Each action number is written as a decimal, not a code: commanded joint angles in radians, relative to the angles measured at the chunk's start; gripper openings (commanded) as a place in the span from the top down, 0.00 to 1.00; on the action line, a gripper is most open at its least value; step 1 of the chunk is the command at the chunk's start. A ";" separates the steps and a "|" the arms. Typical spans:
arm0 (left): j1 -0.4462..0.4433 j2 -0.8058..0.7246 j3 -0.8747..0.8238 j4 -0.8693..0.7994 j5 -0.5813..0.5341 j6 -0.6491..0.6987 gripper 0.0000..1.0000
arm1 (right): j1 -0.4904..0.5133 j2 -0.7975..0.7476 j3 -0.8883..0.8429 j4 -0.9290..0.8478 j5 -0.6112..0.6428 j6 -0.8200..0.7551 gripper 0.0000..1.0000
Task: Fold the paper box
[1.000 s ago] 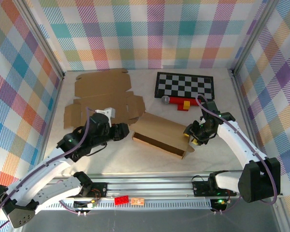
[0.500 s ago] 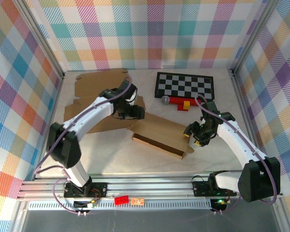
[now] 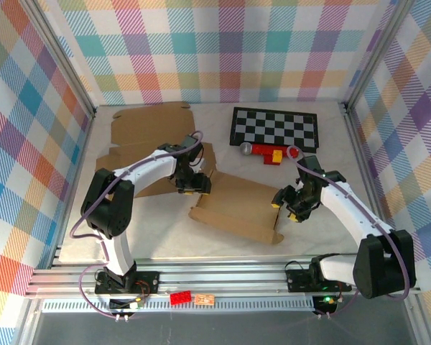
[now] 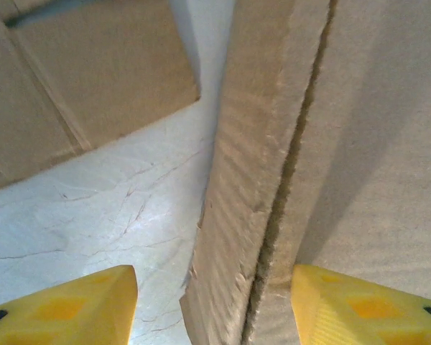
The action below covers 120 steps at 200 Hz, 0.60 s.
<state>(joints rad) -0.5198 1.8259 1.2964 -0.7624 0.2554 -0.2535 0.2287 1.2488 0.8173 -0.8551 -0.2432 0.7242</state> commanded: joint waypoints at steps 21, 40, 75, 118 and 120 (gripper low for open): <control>0.006 -0.073 -0.097 0.099 0.036 -0.044 0.46 | 0.006 0.052 -0.031 0.068 -0.011 -0.014 0.41; 0.006 -0.090 -0.123 0.132 0.052 -0.069 0.50 | 0.006 0.077 -0.033 0.092 -0.012 -0.026 0.44; 0.004 -0.128 -0.174 0.171 0.079 -0.115 0.58 | 0.006 0.134 -0.023 0.106 0.017 -0.077 0.49; -0.015 -0.198 -0.251 0.227 0.116 -0.190 0.69 | 0.002 0.192 -0.002 0.127 0.025 -0.139 0.57; -0.017 -0.201 -0.254 0.228 0.116 -0.191 0.69 | 0.002 0.196 -0.001 0.126 0.026 -0.141 0.57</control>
<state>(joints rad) -0.5228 1.6764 1.0836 -0.5636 0.3367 -0.3882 0.2287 1.3968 0.8047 -0.7368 -0.2550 0.6376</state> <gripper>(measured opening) 0.321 0.435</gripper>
